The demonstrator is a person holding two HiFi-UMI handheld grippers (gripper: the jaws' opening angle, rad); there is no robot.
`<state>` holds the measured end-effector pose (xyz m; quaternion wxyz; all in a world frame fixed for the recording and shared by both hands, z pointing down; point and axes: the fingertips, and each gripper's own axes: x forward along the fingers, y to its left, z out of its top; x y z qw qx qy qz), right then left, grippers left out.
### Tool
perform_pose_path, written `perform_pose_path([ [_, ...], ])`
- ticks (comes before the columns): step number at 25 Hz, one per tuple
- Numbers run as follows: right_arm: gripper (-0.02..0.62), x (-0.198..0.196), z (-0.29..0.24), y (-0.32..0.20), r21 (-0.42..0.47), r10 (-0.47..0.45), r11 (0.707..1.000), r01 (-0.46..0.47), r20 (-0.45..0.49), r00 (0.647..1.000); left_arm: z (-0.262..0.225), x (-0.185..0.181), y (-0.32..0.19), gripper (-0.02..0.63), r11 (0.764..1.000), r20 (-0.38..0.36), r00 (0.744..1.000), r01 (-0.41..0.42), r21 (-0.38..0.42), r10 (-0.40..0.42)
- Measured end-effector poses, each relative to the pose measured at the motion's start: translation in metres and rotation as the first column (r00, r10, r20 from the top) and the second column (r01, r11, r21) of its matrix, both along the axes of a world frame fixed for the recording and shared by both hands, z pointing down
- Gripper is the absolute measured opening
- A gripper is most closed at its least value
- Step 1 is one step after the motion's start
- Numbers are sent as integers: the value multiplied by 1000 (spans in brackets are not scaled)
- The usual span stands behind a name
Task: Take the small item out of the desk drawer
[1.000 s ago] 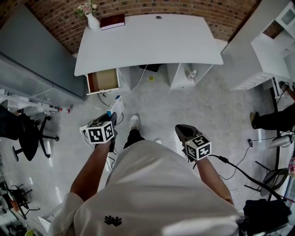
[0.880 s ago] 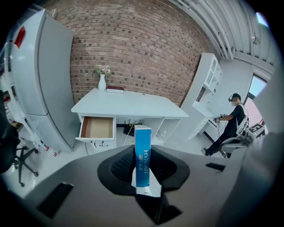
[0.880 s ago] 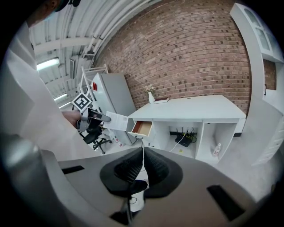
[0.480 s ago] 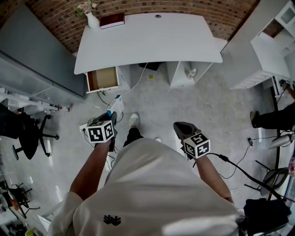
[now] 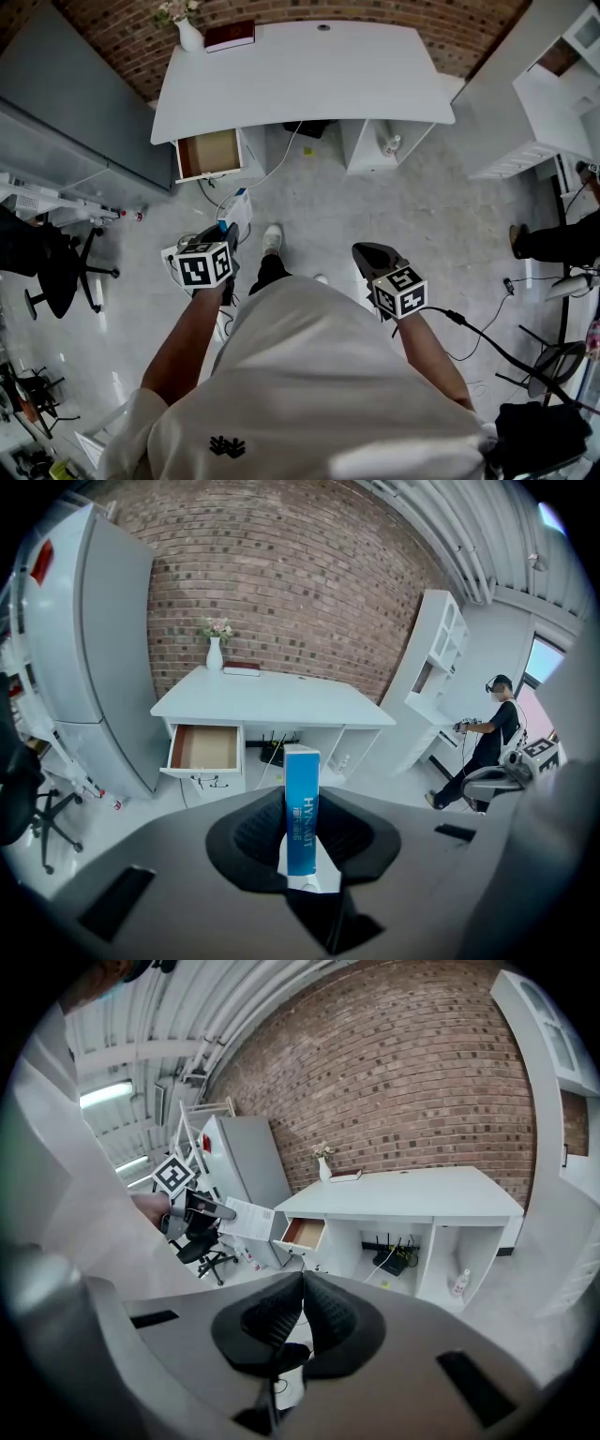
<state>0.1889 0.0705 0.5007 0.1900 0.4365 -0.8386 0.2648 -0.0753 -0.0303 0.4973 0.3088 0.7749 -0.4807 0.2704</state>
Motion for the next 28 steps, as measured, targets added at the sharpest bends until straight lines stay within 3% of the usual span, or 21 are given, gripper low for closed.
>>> perform_pose_path([
  [28, 29, -4, 9, 0, -6, -30, 1000, 30, -11, 999, 5, 1, 6, 91, 1000, -1, 1000, 12, -19, -12],
])
